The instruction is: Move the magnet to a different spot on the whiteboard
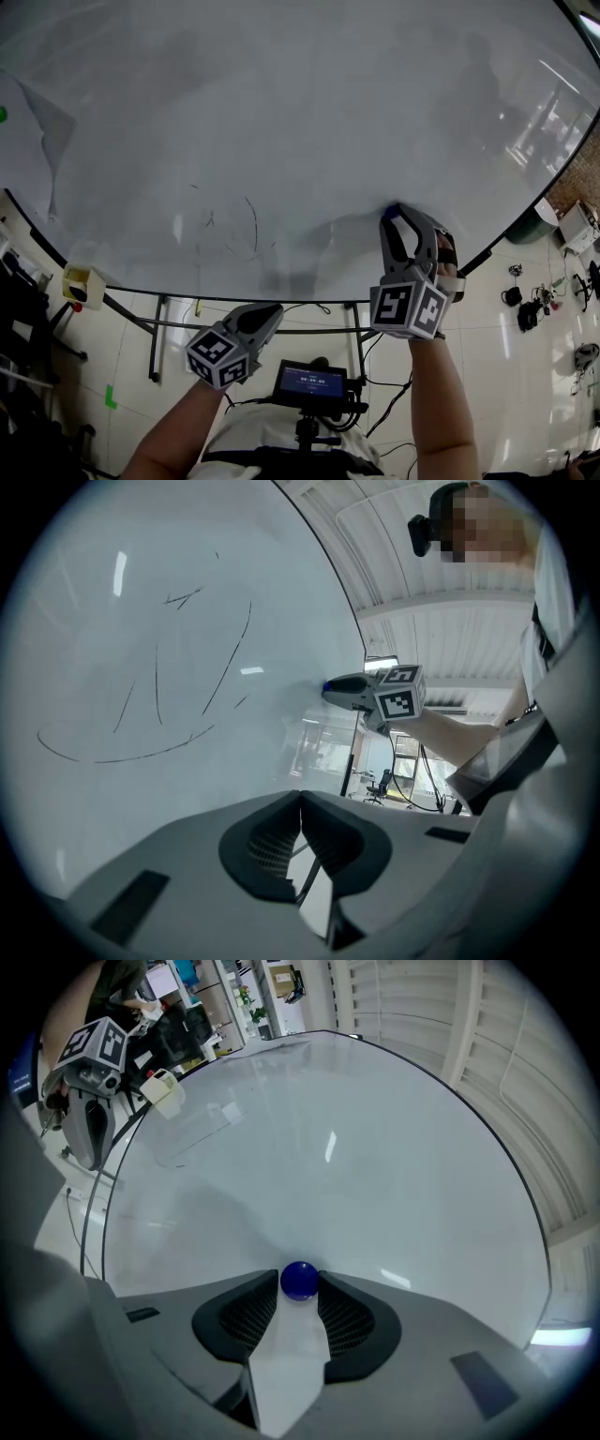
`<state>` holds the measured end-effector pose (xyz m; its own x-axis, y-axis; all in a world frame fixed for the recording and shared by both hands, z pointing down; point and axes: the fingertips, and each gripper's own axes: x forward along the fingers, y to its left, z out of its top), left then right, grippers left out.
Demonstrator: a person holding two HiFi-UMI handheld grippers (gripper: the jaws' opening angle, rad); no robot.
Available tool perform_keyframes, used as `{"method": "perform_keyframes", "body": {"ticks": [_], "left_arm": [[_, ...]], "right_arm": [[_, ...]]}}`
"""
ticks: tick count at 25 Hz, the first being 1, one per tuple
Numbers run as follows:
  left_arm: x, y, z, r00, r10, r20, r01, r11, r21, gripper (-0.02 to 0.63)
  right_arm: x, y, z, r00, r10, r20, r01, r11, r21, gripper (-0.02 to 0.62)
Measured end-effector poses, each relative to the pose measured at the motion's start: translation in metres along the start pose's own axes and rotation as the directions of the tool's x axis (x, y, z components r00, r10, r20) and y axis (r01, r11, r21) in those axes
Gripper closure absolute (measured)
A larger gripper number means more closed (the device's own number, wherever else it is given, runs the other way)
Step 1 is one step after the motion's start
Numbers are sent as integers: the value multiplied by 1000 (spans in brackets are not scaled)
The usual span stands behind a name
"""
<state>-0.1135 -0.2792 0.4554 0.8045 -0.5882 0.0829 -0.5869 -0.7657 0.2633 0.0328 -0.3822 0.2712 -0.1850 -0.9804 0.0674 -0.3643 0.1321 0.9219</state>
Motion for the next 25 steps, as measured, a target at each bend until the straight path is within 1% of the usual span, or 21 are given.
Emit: {"method": "perform_keyframes", "body": {"ticks": [4, 13, 25], "left_arm": [[-1, -1, 0, 1000, 0, 2, 0, 1000, 1, 580], [-7, -4, 0, 1000, 11, -1, -11, 1000, 4, 580], [-17, -6, -3, 1000, 20, -8, -20, 1000, 4, 580]], "right_arm": [[0, 1, 1, 1000, 1, 1, -1, 1000, 11, 439], [-2, -1, 0, 1000, 16, 9, -16, 999, 50, 439], [-9, 5, 1, 999, 47, 26, -51, 989, 142, 440]]}}
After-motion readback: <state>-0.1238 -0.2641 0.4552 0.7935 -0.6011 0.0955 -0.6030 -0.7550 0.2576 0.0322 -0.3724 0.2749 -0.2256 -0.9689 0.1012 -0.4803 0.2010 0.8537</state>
